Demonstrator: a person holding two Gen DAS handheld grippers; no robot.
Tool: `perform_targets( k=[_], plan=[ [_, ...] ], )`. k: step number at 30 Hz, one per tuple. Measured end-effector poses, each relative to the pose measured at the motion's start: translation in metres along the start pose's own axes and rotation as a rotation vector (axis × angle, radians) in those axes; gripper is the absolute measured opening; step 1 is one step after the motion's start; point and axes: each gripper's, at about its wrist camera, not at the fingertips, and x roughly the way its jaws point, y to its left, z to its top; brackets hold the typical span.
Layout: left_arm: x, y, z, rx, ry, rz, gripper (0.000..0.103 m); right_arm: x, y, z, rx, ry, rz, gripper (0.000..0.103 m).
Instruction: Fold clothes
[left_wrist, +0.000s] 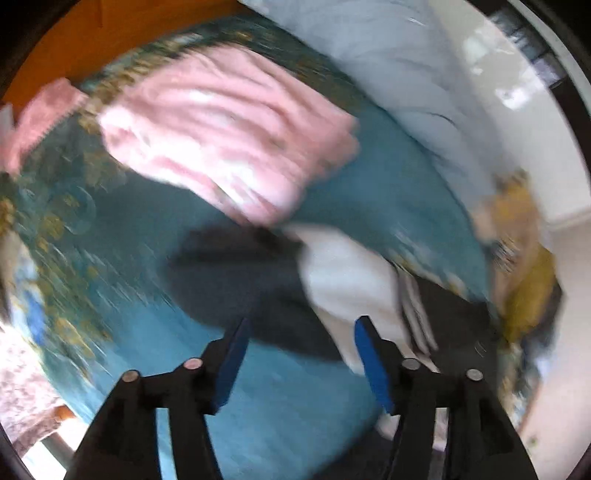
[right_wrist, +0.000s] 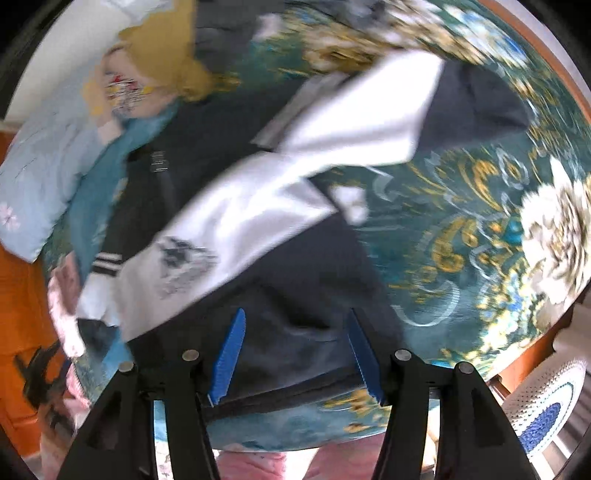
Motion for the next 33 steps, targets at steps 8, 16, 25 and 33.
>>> perform_targets(
  k=[8,16,25,33],
  plan=[
    [0.104,-0.106,-0.099,0.436,0.314,0.046,0.067,0.069,-0.057,0.005,0.087,0.135,-0.011,0.059],
    [0.140,-0.092,-0.113,0.329,0.409,0.114,0.016,0.096,-0.054,0.008,0.066,0.186,0.056,0.024],
    [0.102,-0.089,-0.109,0.361,0.389,0.088,0.008,0.061,-0.078,-0.009,0.068,0.180,0.019,0.008],
    [0.094,-0.114,-0.095,0.338,0.407,0.110,0.023,0.057,-0.082,-0.005,0.113,0.146,0.066,0.018]
  ],
)
